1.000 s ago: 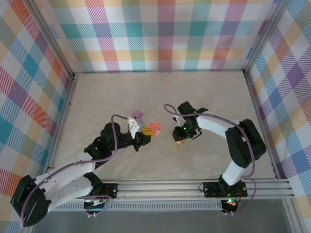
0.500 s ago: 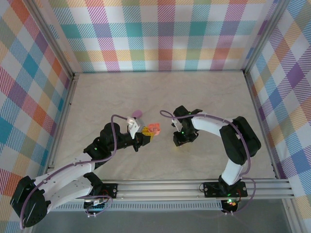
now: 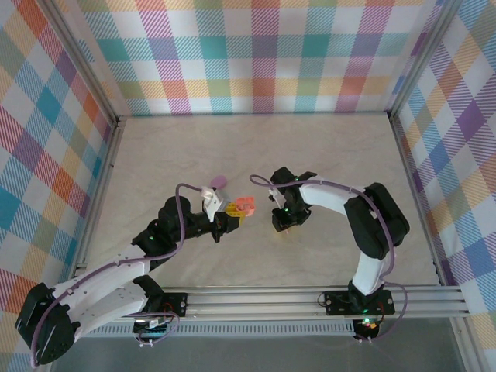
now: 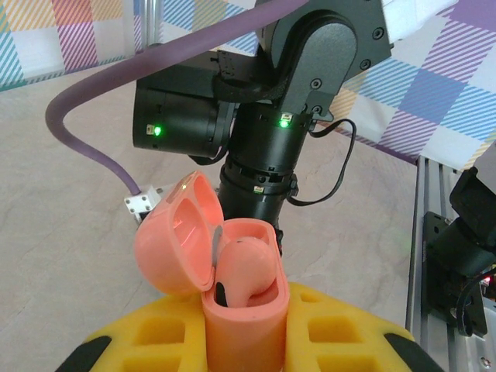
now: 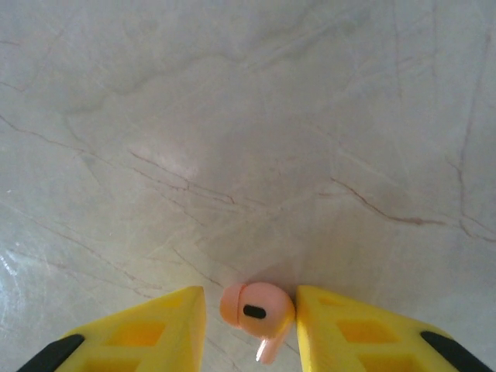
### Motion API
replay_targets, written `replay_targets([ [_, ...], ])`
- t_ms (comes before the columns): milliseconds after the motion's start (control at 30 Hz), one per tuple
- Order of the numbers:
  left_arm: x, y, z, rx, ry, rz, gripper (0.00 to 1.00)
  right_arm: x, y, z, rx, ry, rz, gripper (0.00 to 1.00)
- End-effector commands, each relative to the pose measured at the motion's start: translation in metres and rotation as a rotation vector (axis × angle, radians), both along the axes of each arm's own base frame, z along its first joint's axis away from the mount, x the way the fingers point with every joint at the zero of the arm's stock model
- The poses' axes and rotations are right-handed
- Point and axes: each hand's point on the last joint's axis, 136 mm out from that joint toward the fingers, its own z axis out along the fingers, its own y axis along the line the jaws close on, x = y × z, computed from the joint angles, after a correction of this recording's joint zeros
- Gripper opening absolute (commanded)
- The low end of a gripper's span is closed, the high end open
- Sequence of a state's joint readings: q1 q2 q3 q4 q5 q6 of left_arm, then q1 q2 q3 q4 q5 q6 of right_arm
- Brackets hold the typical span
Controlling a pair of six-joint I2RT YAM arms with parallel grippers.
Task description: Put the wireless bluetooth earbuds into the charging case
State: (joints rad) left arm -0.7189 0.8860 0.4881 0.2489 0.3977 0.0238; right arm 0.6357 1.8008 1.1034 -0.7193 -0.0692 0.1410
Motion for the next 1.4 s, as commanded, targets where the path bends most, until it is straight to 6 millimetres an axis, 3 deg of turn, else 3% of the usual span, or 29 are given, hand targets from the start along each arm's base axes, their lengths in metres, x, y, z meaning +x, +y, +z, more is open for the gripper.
replay_targets([
  [0,-0.001,0.001,0.014,-0.012,-0.045,0.002,0.00,-0.005,0.001,-0.008,-0.017,0.036,-0.006,0.36],
  [333,-0.002,0.002,0.013,-0.010,-0.045,0.005,0.00,-0.006,-0.006,-0.009,-0.056,0.029,-0.038,0.30],
  [733,0.000,0.002,0.011,-0.010,-0.048,0.015,0.00,0.017,0.002,0.042,0.037,-0.144,-0.127,0.22],
  [967,0.002,0.000,0.014,-0.022,-0.040,0.016,0.00,0.027,-0.002,0.092,0.109,-0.292,-0.184,0.23],
  [1367,0.005,-0.006,0.025,-0.087,-0.071,0.003,0.00,0.025,-0.007,0.220,0.378,-0.579,-0.241,0.22],
])
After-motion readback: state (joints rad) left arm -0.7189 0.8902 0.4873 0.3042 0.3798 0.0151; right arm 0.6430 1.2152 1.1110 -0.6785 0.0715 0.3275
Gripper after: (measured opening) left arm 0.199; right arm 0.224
